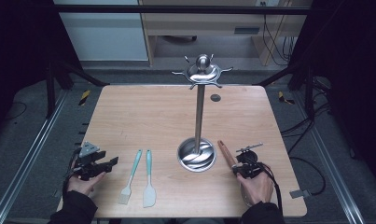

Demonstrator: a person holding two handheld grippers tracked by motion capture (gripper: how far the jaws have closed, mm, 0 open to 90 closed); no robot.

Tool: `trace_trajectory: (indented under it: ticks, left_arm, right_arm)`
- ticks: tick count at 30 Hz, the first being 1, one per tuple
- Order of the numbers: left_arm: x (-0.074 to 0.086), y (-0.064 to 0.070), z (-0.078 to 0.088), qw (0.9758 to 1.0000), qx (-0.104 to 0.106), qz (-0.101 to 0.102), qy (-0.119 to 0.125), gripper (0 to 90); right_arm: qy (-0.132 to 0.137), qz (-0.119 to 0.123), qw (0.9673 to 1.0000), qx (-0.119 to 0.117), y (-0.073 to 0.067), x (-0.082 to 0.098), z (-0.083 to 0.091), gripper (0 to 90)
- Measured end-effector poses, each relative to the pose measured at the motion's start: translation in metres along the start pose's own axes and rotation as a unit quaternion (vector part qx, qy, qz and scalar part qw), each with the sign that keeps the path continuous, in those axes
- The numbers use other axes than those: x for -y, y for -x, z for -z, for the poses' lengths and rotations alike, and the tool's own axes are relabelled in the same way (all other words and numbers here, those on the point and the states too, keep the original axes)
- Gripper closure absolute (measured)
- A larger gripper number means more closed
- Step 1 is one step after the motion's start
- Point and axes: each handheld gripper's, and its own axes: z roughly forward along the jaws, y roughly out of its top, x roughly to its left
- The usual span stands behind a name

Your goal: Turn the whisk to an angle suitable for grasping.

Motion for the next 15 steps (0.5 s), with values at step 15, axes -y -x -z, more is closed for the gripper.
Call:
trace_trajectory:
  ticks: [15]
  left_arm:
    - [0.0,0.0,0.0003,1.0,0.0,0.0,0.0,39.3]
  right_arm:
    - [-0.01,-0.003,0.9999,0.012,-0.0058,-0.0035,-0.0004,81.3]
